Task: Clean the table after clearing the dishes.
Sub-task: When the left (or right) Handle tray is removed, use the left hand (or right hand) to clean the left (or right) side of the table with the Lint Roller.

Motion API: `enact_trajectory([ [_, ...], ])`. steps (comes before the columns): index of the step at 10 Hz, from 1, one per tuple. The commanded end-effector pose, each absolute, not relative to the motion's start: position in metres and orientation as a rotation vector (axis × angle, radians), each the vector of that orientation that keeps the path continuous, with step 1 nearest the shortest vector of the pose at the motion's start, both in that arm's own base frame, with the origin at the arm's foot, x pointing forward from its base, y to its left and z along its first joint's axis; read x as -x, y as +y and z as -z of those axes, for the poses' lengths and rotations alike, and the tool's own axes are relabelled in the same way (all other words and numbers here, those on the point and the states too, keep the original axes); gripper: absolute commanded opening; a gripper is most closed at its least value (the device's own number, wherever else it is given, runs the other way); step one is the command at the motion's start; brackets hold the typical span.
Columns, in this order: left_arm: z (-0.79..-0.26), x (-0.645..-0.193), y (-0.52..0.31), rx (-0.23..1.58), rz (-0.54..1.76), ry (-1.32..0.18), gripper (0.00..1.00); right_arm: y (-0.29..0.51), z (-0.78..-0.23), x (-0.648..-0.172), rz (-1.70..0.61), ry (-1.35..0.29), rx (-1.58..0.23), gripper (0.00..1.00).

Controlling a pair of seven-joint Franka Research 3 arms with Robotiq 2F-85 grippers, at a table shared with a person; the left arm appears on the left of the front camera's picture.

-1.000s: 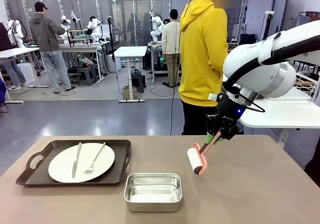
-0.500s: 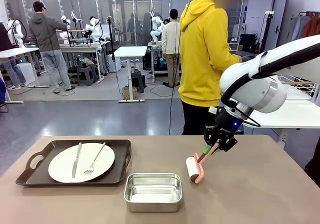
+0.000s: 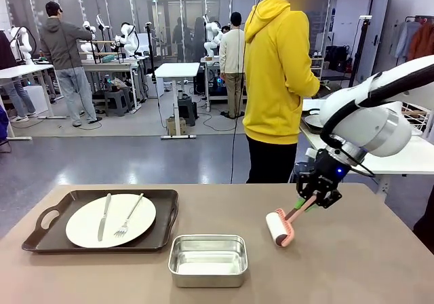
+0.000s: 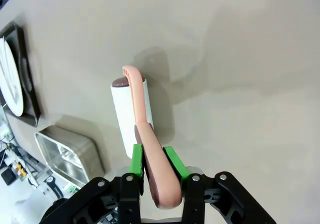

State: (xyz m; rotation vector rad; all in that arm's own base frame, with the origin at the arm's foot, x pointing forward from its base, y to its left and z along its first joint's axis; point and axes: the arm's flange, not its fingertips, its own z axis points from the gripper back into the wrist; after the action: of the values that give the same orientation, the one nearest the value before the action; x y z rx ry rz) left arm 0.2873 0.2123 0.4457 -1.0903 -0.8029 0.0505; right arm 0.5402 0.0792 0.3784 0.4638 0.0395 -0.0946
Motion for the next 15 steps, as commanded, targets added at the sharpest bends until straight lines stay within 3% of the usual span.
enact_trajectory([
  [1, -0.448, -0.288, 0.216, 1.104, -0.039, -0.818, 1.0, 0.052, -0.362, -0.527, 0.163, -0.035, -0.283, 0.23],
  [9, -0.448, -0.288, 0.216, 1.104, -0.039, -0.818, 1.0, -0.037, -0.385, -0.486, 0.258, -0.122, -0.055, 0.23],
  [15, -0.448, -0.288, 0.216, 1.104, -0.039, -0.818, 1.0, -0.033, -0.439, -0.487, 0.232, -0.211, 0.063, 0.23],
])
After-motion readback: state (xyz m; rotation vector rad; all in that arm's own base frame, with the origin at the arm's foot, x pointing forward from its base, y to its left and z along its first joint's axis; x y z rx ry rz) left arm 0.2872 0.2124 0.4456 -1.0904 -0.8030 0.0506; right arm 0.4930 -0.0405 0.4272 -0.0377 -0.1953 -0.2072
